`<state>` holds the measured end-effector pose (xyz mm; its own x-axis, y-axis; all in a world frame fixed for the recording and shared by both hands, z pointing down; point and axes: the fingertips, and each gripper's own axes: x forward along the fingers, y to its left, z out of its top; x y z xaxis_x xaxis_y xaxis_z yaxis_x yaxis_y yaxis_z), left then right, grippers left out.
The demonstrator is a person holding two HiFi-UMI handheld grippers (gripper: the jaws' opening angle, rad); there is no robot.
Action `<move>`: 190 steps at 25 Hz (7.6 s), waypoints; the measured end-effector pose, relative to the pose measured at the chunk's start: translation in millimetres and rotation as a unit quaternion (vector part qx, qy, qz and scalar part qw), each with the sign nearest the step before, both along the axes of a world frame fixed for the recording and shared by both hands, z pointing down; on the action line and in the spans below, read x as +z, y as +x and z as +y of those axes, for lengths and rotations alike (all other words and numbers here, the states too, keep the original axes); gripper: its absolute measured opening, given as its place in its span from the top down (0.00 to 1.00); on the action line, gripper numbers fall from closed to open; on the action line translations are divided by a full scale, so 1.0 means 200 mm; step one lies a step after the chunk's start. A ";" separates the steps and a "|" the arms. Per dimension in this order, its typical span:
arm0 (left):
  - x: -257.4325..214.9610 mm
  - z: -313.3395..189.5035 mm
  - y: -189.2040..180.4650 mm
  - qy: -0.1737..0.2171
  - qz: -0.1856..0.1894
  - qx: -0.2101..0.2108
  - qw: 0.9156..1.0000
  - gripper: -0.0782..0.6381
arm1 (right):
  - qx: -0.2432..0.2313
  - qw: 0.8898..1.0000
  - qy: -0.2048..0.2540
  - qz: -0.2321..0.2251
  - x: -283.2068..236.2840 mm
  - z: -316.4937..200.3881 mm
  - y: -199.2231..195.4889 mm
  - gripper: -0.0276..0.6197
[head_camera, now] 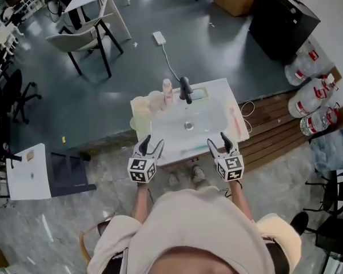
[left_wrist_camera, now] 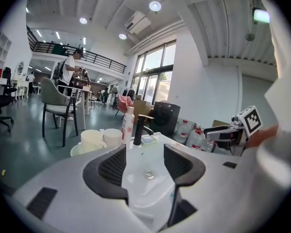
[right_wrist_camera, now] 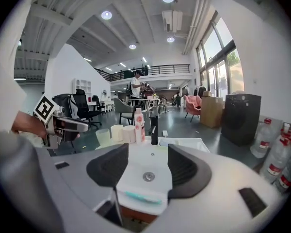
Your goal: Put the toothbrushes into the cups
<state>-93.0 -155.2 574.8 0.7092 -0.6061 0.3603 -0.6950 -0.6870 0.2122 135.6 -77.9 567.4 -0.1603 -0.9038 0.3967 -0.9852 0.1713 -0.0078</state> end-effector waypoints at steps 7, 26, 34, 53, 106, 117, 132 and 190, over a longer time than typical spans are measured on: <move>0.08 -0.05 0.06 -0.017 0.006 0.014 1.000 0.56 | 0.055 0.998 -0.025 0.006 0.07 0.05 0.21 0.62; 0.03 -0.07 0.19 -0.007 -0.015 -0.074 0.997 0.58 | 0.019 0.980 -0.194 0.044 0.56 -0.48 1.02 0.67; 0.02 -0.07 0.13 -0.006 -0.030 -0.130 0.991 0.58 | 0.012 0.957 -0.285 0.047 0.78 -0.71 1.13 0.71; 0.03 -0.08 0.11 -0.008 -0.039 -0.147 0.988 0.59 | 0.051 0.940 -0.335 0.035 0.94 -0.72 1.20 0.86; 0.00 -0.02 -0.42 0.001 -0.015 -0.191 0.981 0.60 | -0.207 0.966 0.120 -0.100 -0.62 -1.11 -0.53 0.86; 0.01 0.07 -0.58 -0.009 -0.020 -0.232 0.972 0.60 | -0.222 0.959 0.148 -0.094 -0.59 -1.43 -0.84 0.86; 0.04 0.14 -0.73 -0.022 -0.027 -0.245 0.969 0.61 | -0.181 0.974 0.127 -0.043 -0.34 -1.64 -0.98 0.86; 0.02 -0.07 -0.08 -0.004 -0.012 -0.093 0.996 0.62 | -0.334 0.940 -0.047 0.046 0.09 -0.41 -0.52 0.73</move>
